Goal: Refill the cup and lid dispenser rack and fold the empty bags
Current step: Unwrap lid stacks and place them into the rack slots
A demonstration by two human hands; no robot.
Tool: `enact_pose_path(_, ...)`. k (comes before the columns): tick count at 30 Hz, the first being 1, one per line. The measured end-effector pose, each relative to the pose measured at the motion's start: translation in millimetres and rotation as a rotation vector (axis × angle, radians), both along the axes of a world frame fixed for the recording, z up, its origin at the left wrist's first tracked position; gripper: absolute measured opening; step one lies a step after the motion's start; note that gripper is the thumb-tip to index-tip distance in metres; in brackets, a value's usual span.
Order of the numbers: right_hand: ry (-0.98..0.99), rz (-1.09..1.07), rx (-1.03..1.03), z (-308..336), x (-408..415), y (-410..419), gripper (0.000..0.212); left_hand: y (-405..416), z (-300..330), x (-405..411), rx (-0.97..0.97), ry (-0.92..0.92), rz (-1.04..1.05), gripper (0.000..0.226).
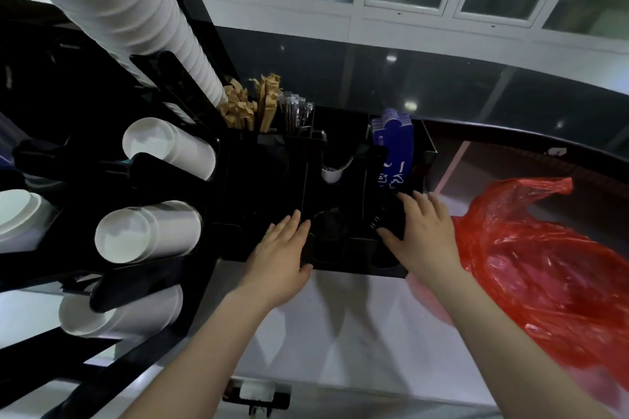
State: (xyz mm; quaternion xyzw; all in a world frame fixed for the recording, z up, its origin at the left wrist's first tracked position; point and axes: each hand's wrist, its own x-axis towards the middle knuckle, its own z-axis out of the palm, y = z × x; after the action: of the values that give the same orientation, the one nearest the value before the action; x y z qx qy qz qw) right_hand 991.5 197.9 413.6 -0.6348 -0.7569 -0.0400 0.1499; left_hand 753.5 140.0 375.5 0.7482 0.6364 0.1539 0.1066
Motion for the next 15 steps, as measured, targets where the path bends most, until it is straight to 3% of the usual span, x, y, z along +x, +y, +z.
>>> enact_pose_path(2,-0.063,-0.012,-0.051,-6.4,4.1,1.8,0.075,-0.3,-0.2,-0.3,0.001,-0.001,0.001,0.074)
enact_pose_path(12,0.039,0.112,-0.111,-2.2,2.3,10.2,0.052,-0.1,-1.2,-1.2,0.003,0.027,-0.016,0.076)
enact_pose_path(15,0.111,0.103,-0.103,3.3,4.1,12.4,0.062,0.1,-1.0,-1.5,0.005,0.026,-0.018,0.076)
